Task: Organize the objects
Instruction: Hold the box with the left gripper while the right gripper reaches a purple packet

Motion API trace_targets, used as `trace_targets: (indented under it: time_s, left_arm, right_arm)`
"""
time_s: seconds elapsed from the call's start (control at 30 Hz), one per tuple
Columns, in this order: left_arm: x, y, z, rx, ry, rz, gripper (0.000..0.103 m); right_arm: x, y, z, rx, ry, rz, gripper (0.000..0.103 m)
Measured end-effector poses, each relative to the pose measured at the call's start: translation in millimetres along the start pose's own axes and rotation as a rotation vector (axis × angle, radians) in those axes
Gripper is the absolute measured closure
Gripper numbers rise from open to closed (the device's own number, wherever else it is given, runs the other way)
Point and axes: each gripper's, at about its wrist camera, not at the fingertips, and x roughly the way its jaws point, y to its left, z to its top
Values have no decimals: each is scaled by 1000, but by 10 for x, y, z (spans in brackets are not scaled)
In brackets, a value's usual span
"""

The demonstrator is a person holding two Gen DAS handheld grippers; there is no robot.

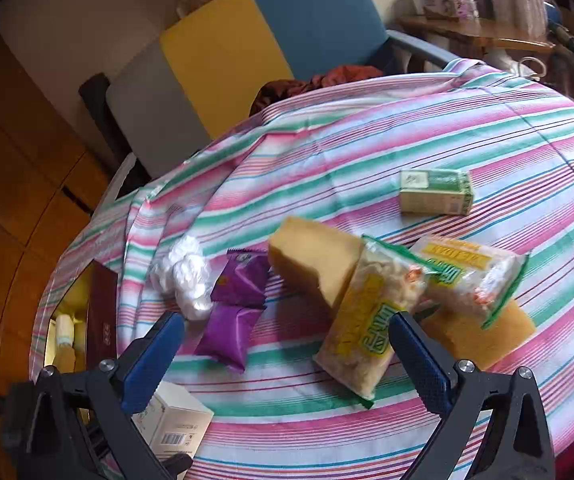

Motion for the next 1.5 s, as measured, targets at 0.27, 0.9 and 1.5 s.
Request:
trace_targets:
  time_s: [0.27, 0.9, 1.5]
  left_arm:
    - [100, 61, 8, 2, -43, -9, 36]
    - [125, 116, -31, -31, -93, -89, 28]
    - [90, 185, -128, -53, -141, -129, 28]
  right_arm:
    - [322, 253, -157, -128, 154, 6, 0]
    - [626, 214, -251, -110, 290, -24, 23]
    - [925, 545, 25, -24, 265, -49, 29]
